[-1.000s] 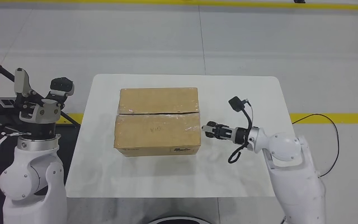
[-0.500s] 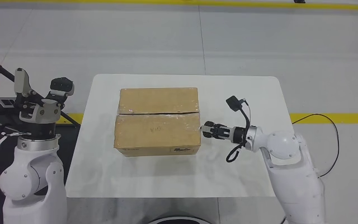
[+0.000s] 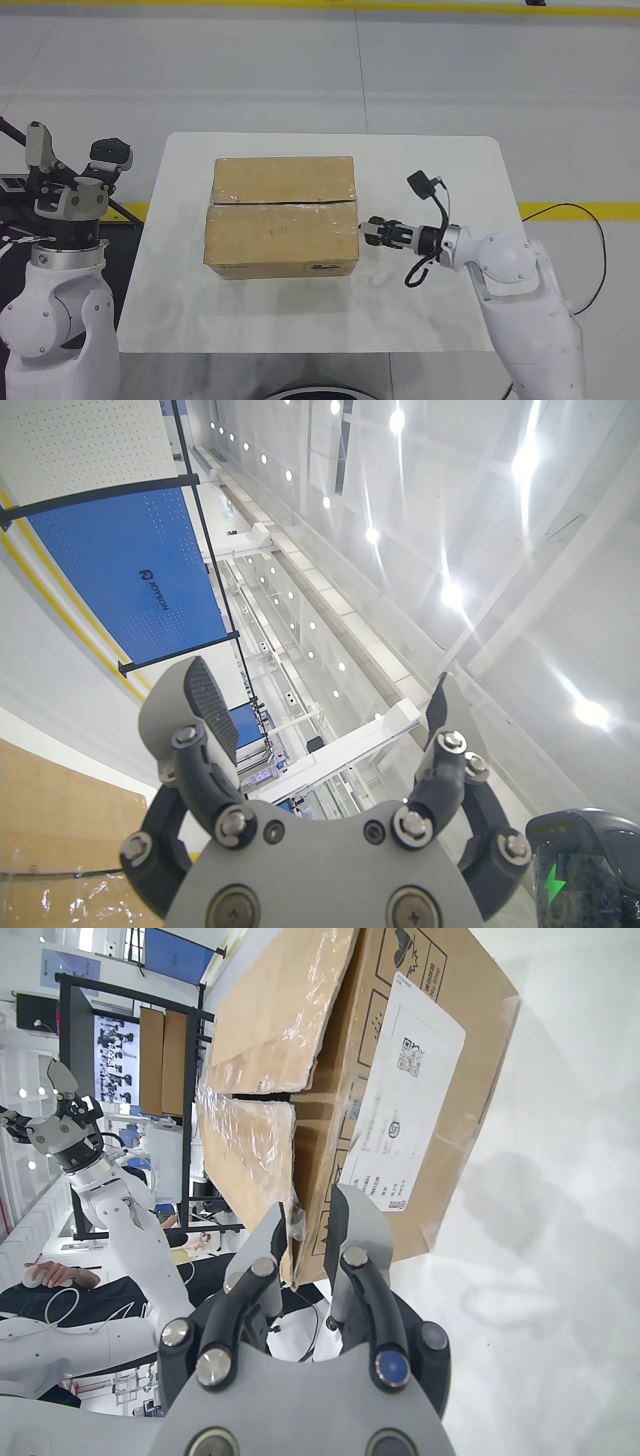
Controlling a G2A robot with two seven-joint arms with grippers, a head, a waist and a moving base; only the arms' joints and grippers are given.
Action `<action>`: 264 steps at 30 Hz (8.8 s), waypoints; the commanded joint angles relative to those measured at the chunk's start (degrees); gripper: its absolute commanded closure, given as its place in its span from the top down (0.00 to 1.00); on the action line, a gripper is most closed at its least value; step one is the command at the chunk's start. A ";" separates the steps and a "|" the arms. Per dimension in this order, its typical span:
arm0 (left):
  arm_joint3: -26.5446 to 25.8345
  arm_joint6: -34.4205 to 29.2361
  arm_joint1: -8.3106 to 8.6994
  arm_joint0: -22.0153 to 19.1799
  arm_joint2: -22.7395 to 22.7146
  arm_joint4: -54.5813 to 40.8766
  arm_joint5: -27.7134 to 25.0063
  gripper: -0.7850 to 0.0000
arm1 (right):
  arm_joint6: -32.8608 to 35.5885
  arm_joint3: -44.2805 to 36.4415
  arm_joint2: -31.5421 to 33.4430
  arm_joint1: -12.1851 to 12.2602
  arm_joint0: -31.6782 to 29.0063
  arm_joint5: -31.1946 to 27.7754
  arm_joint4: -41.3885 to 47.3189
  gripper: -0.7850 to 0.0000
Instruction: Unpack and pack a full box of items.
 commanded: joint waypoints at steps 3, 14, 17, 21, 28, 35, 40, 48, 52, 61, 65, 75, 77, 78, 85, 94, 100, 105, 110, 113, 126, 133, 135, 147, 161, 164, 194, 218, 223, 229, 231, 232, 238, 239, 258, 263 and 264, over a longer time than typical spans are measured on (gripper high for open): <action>0.00 0.00 0.00 0.00 0.00 0.00 0.00 1.00 | -0.14 -0.37 0.01 0.26 -0.35 -0.20 0.90 0.31; 0.00 0.00 0.00 0.00 0.00 0.00 0.00 1.00 | -0.50 -0.01 -1.38 0.78 0.62 -0.58 2.02 0.20; 0.00 0.00 0.00 0.00 0.00 0.00 0.00 1.00 | -0.63 0.04 -1.47 0.95 0.90 -0.51 2.32 0.05; 0.00 0.00 0.00 0.00 0.00 0.00 0.00 1.00 | -0.84 -0.40 -1.24 1.21 1.12 -0.06 2.73 0.00; 0.00 0.00 0.00 0.00 0.00 0.00 0.00 1.00 | -0.99 -1.41 -1.63 1.59 1.85 0.97 2.97 0.00; 0.00 0.00 0.00 0.00 0.00 0.00 0.00 1.00 | -1.18 -2.27 -3.62 1.69 4.04 1.23 3.19 0.00; 0.00 0.00 0.00 0.00 0.00 0.00 0.00 1.00 | -1.61 -3.27 -4.57 1.78 5.07 1.20 3.57 0.00; 0.65 -4.63 0.11 1.43 2.36 -7.08 4.28 1.00 | -1.96 -4.70 -5.82 2.02 5.91 1.26 3.73 0.00; 1.83 -7.97 0.26 1.70 3.15 -12.65 8.00 1.00 | -2.14 -5.40 -6.45 2.11 6.60 0.61 4.10 0.00; 1.36 -18.75 1.17 1.38 3.34 -15.54 13.28 1.00 | -2.79 -7.31 -8.34 2.20 8.87 0.63 3.84 0.00; 1.36 -18.75 1.17 1.38 3.34 -15.54 13.28 1.00 | -2.94 -6.95 -9.53 2.16 10.09 0.98 3.70 0.00; 2.94 -23.36 1.76 1.89 5.00 -13.91 15.95 1.00 | -3.37 -5.92 -11.19 2.23 11.52 0.99 4.20 0.00; 4.37 -24.40 1.94 1.69 5.88 -13.41 16.79 1.00 | -3.50 -5.87 -11.30 2.27 11.60 0.94 4.39 0.00; 5.08 -24.55 2.02 1.50 6.15 -12.88 16.92 1.00 | -3.58 -5.85 -11.37 2.29 11.63 0.89 4.43 0.00; 9.66 -22.42 2.36 0.16 9.38 -8.74 16.63 1.00 | -3.68 -6.31 -11.72 2.48 11.84 0.62 4.49 0.00; 12.50 -20.20 2.75 -0.41 12.36 -4.40 16.01 1.00 | -3.82 -7.11 -11.83 2.79 11.88 -1.90 4.67 0.00; 12.87 -19.19 2.98 -0.21 13.20 -3.70 16.05 1.00 | -4.24 -8.22 -12.09 2.97 11.97 -3.90 4.38 0.00; 12.79 -18.13 3.17 -0.01 13.35 -3.73 16.07 1.00 | -4.78 -9.24 -12.47 3.03 12.45 -5.08 4.36 0.00; 12.76 -17.32 3.34 0.08 13.46 -4.01 16.15 1.00 | -6.25 -10.21 -12.82 3.01 13.17 -6.12 4.27 0.00; 12.84 -16.90 3.45 0.13 13.50 -4.15 16.20 1.00 | -7.07 -10.69 -13.02 2.99 13.69 -6.73 4.15 0.00; 12.68 -15.25 3.94 0.33 12.73 -5.24 16.02 1.00 | -8.52 -11.73 -13.92 2.92 16.07 -9.21 4.59 0.00; 12.78 -12.97 4.21 0.35 10.28 -6.99 15.97 1.00 | -8.47 -11.29 -14.57 2.91 17.13 -8.99 4.47 0.00; 12.96 -13.74 4.34 0.37 10.59 -6.43 16.31 1.00 | -8.38 -11.20 -14.67 2.92 17.37 -8.99 4.54 0.00; 14.18 -14.33 4.84 0.28 11.51 -5.15 16.79 1.00 | -8.78 -12.63 -14.84 3.03 18.87 -10.20 3.53 0.00; 12.81 -9.71 5.17 0.49 6.54 -9.97 14.79 1.00 | -7.88 -11.08 -15.38 3.16 20.12 -11.09 3.80 0.00; 12.70 -11.11 5.31 0.41 7.05 -9.74 15.18 1.00 | -7.99 -10.42 -15.49 3.14 20.73 -11.43 4.06 0.00; 14.56 -10.43 5.92 1.21 10.32 -7.94 15.03 1.00 | -5.75 -6.23 -17.87 2.75 29.06 -11.57 3.60 0.00; 14.75 -9.94 6.49 0.17 10.45 -7.93 15.62 1.00 | 3.95 -5.70 -10.85 5.81 22.69 -5.71 -0.87 0.00; 14.72 -9.93 6.60 0.21 10.44 -7.97 15.69 1.00 | 4.56 -5.57 -10.30 6.28 21.59 -4.36 -2.23 0.00; 14.61 -10.10 6.75 0.38 10.41 -7.93 15.85 1.00 | 4.51 -5.54 -9.93 6.80 20.06 -2.66 -4.48 0.00; 14.55 -10.08 6.79 0.43 10.39 -7.96 15.89 1.00 | 4.56 -5.48 -9.84 6.96 19.51 -1.95 -5.22 0.00; 14.51 -10.07 6.81 0.47 10.39 -7.98 15.88 1.00 | 4.53 -5.50 -9.78 7.03 19.24 -1.84 -5.20 0.00; 14.17 -9.98 6.91 0.84 10.45 -8.11 15.80 1.00 | 5.45 -5.32 -9.57 7.48 17.82 -0.72 -5.98 0.00; 14.15 -10.04 6.93 0.93 10.49 -8.08 15.78 1.00 | 5.65 -5.24 -9.67 7.55 17.66 -0.35 -6.31 0.00; 13.76 -9.90 7.26 2.10 10.25 -8.36 15.67 1.00 | 3.69 -2.69 -13.69 7.72 18.12 3.47 -12.64 0.00; 13.69 -9.75 7.34 2.33 10.15 -8.48 15.74 1.00 | 3.20 -1.54 -14.94 7.57 19.04 4.24 -13.72 0.00; 13.68 -9.75 7.35 2.37 10.14 -8.51 15.73 1.00 | 3.19 -1.29 -15.21 7.54 19.23 4.38 -13.93 0.00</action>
